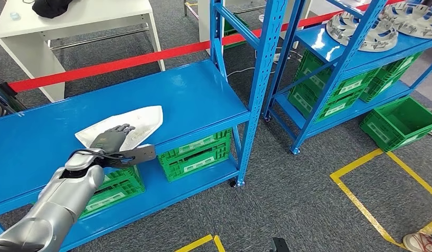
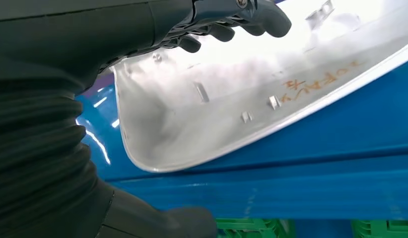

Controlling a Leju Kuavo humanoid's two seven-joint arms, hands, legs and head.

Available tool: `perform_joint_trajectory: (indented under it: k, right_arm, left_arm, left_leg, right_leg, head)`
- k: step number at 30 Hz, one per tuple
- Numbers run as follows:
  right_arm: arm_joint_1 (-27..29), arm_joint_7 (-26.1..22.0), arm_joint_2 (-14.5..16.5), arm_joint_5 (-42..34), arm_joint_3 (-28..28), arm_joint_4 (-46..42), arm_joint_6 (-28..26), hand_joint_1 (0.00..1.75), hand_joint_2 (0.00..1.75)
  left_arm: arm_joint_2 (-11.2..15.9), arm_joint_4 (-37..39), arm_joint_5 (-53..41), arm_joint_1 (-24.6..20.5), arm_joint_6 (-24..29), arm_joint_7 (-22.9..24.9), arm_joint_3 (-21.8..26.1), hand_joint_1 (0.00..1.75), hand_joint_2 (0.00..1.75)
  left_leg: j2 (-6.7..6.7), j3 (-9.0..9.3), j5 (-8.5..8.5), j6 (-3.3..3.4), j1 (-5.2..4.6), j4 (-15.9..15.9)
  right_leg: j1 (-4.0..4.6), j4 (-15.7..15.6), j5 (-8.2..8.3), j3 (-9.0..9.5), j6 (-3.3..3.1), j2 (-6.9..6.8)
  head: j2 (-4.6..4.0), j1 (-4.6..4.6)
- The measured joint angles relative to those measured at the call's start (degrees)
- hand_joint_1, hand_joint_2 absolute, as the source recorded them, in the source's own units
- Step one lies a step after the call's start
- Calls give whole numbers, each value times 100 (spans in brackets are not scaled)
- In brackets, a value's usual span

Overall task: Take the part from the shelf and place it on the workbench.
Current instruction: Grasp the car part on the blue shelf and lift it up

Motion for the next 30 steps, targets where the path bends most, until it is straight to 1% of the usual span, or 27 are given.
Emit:
perform_joint_trajectory:
  k: [3,5,9,11,15,25,30]
  right_arm:
    - [0,1,0,10,0,0,-5,0,0]
    - [0,7,1,16,0,0,-10,0,0]
    - [-2,19,2,42,0,0,-17,0,0]
    - [-2,27,2,57,0,0,-18,0,0]
    - [-3,37,2,65,0,0,-18,0,0]
    - [-4,44,2,124,0,0,1,0,0]
    - [-5,34,2,163,0,0,21,0,0]
  left_arm:
    - [10,-1,48,67,100,52,0,0,175]
    - [13,-2,89,113,270,155,0,0,175]
    - [13,0,121,246,599,413,1,33,175]
    - [13,1,115,317,717,513,2,33,175]
    - [13,4,103,406,796,563,2,175,175]
    - [29,32,176,508,1106,648,111,175,175]
    - [39,35,141,511,1166,641,149,175,175]
  left_leg:
    - [0,0,0,0,0,0]
    - [1,0,0,0,0,0]
    - [1,0,0,0,0,0]
    - [0,0,0,0,0,0]
    - [0,0,0,0,0,0]
    - [-2,1,0,0,0,-1]
    - [-7,8,0,0,0,-2]
  right_leg:
    - [0,0,0,0,0,0]
    - [0,0,0,0,0,0]
    - [0,0,0,0,0,0]
    - [0,0,0,0,0,0]
    - [0,0,-1,0,0,0]
    - [0,0,-3,3,0,-2]
    - [0,0,-6,11,1,-7]
  head:
    - [0,0]
    - [0,0]
    - [0,0]
    - [0,0]
    - [0,0]
    - [0,0]
    - [0,0]
